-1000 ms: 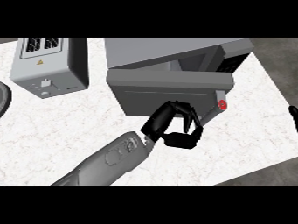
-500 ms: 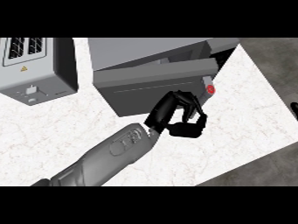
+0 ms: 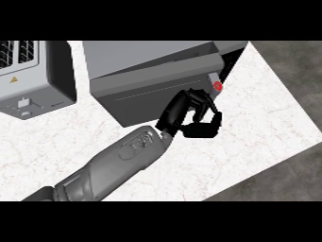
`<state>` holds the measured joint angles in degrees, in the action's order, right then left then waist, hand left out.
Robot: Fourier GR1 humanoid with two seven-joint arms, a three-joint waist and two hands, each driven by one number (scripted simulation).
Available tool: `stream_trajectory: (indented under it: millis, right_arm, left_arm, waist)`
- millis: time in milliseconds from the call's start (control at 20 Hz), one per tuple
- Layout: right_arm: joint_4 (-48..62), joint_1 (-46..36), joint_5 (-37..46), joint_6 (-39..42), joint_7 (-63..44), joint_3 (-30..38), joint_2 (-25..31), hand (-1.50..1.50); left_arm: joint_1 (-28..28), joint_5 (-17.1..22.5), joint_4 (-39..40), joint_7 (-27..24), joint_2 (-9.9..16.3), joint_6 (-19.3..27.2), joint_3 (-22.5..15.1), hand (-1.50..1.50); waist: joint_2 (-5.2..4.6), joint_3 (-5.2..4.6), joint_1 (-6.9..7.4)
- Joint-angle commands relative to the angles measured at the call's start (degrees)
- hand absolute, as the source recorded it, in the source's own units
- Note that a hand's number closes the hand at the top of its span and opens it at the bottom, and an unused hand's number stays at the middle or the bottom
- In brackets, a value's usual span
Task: Pick up the milk, place it into the microwave and close the microwave
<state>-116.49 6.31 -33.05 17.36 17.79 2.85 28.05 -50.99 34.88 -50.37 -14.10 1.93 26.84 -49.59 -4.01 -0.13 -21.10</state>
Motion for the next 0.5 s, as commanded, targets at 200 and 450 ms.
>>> stream_trajectory:
  millis: [200,450]
  right_arm:
    - [-0.1,-1.8,-1.9,0.4,-1.9,2.1,2.5,-1.5]
    - [0.6,-2.2,-3.3,0.5,-3.1,3.4,3.7,-1.5]
  left_arm:
    - [-8.1,1.7,2.3,-0.8,-1.8,1.6,1.5,1.5]
    - [-9.0,2.9,3.5,-1.2,-1.8,2.9,1.8,1.5]
  waist:
    - [-0.43,0.01,-2.57]
    - [-0.72,0.09,-2.94]
